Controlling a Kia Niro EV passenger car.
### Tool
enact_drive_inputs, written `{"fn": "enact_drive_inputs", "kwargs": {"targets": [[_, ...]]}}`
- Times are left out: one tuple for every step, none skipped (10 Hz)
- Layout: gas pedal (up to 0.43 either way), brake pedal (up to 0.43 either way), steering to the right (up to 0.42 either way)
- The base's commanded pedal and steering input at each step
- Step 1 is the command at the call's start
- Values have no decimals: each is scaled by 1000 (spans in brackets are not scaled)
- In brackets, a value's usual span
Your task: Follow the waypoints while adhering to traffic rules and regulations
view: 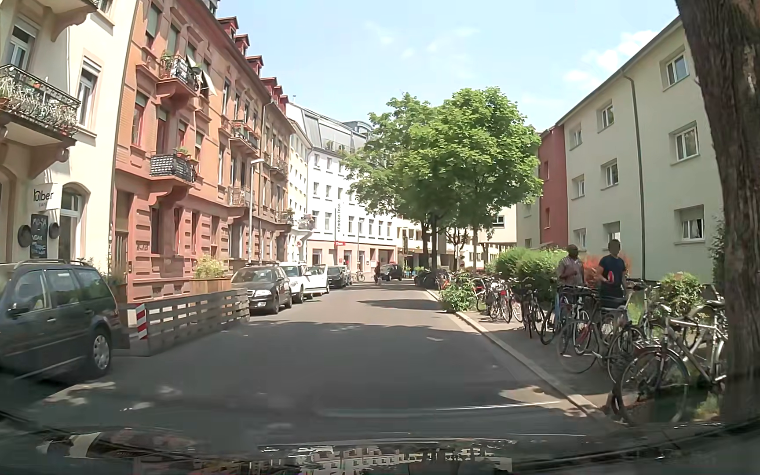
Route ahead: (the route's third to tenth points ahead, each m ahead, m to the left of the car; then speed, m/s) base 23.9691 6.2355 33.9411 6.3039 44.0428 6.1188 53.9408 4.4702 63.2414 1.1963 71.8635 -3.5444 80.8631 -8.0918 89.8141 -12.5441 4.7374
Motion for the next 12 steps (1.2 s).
{"fn": "enact_drive_inputs", "kwargs": {"targets": [[87, 0, -6], [87, 0, -6], [87, 0, -6], [87, 0, -4], [87, 0, -2], [87, 0, -2], [87, 0, -2], [87, 0, 0], [87, 0, 0], [87, 0, 0], [87, 0, 0], [87, 0, 0]]}}
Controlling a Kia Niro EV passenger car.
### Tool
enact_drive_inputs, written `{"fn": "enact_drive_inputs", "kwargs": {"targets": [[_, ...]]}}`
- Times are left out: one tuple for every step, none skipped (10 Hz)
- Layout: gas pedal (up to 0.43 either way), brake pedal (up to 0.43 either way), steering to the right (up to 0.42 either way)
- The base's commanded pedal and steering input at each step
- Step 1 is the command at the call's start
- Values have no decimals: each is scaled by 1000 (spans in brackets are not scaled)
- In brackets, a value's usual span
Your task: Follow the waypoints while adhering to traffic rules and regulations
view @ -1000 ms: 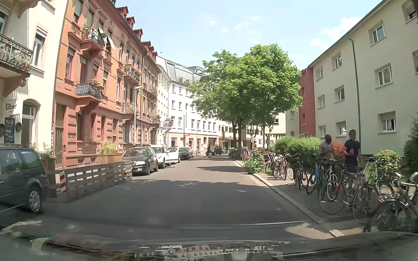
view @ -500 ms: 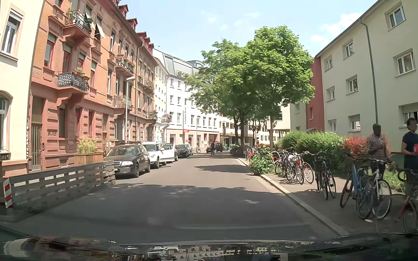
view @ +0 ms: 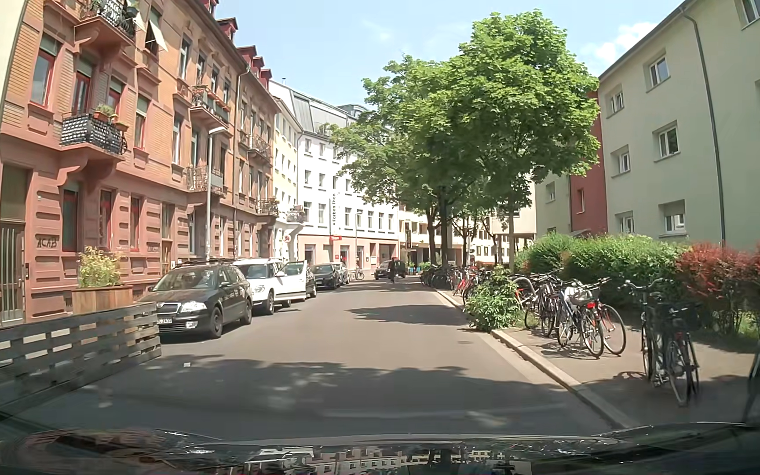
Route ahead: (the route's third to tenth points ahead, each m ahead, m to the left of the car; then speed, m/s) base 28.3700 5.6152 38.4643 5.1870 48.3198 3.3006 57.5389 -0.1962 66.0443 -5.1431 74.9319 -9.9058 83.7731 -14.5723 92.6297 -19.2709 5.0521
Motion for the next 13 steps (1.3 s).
{"fn": "enact_drive_inputs", "kwargs": {"targets": [[87, 0, 0], [87, 0, 0], [87, 0, -3], [87, 0, -5], [87, 0, -6], [87, 0, -5], [87, 0, -4], [87, 0, -5], [87, 0, -4], [87, 0, -5], [87, 0, -5], [87, 0, -5], [87, 0, -5]]}}
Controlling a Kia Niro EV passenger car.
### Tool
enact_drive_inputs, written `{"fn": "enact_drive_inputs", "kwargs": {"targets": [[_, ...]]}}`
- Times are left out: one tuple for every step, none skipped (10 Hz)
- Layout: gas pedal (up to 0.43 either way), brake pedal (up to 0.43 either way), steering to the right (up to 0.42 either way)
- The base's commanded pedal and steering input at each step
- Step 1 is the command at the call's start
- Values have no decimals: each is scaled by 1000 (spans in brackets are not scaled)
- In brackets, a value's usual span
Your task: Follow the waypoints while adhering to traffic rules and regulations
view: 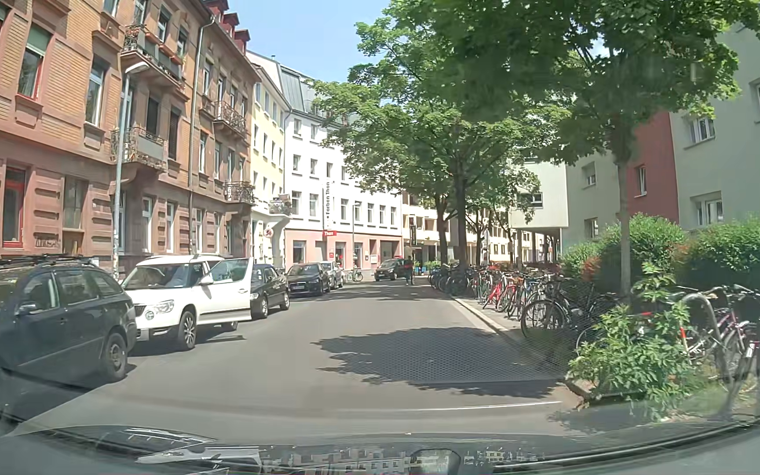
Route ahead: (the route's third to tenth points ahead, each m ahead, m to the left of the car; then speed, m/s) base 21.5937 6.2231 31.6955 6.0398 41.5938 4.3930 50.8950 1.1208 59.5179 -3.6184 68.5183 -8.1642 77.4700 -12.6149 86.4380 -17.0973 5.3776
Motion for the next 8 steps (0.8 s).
{"fn": "enact_drive_inputs", "kwargs": {"targets": [[79, 0, -5], [79, 0, -5], [87, 0, -5], [87, 0, -5], [87, 0, -4], [87, 0, -5], [87, 0, -4], [87, 0, -3]]}}
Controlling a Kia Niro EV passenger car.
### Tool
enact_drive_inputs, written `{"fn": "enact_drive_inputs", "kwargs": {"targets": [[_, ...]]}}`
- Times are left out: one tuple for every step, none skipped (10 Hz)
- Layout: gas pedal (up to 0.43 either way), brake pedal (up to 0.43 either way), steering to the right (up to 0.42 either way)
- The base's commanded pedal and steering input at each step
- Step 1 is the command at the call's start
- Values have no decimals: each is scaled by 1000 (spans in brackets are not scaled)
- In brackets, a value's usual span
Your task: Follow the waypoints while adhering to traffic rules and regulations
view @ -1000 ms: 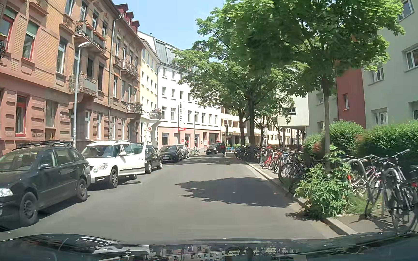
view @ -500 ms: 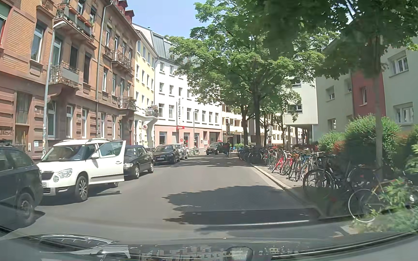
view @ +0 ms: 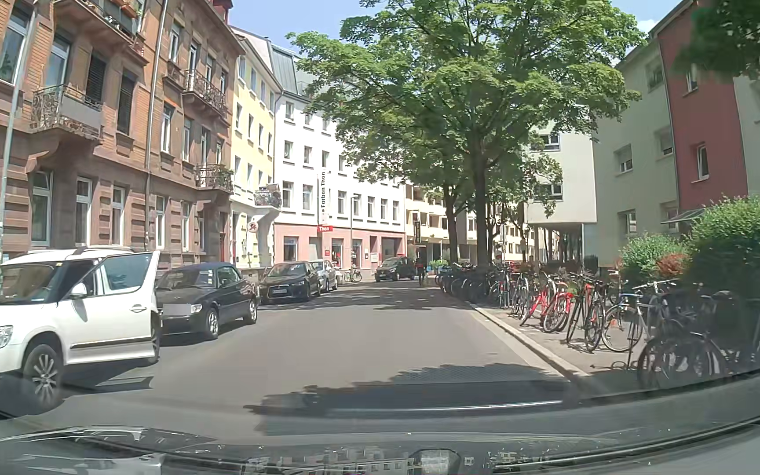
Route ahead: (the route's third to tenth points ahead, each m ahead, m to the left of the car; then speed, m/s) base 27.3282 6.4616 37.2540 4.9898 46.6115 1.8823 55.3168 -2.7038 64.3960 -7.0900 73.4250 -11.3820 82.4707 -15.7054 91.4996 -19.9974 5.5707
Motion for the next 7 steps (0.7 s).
{"fn": "enact_drive_inputs", "kwargs": {"targets": [[79, 0, -3], [67, 0, -3], [59, 0, -2], [28, 0, 1], [28, 0, 3], [28, 0, 3], [28, 0, 3]]}}
